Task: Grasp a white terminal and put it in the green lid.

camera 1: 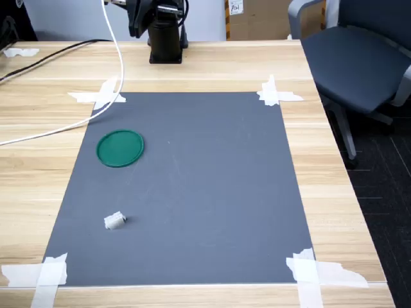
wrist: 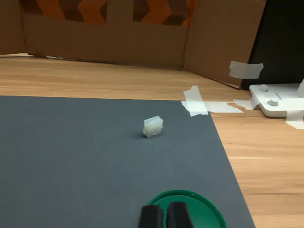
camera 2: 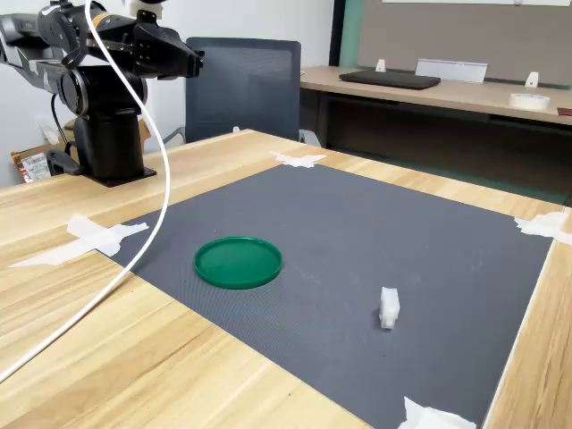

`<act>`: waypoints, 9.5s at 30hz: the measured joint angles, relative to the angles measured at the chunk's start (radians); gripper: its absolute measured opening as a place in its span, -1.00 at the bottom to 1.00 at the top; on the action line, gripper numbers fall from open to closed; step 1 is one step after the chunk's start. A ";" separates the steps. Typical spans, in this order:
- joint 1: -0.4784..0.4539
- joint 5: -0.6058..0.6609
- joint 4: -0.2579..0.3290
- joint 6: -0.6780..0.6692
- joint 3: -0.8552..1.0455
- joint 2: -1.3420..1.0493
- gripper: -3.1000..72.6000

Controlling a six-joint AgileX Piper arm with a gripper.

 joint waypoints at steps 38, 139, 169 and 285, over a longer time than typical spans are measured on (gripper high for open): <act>0.000 0.026 0.008 0.002 0.000 0.112 -0.99; -0.279 1.093 0.049 -0.684 -1.692 1.741 -0.03; -0.176 1.138 0.038 -0.661 -1.694 1.792 0.70; -0.103 1.043 -0.038 -0.480 -1.814 2.174 -0.10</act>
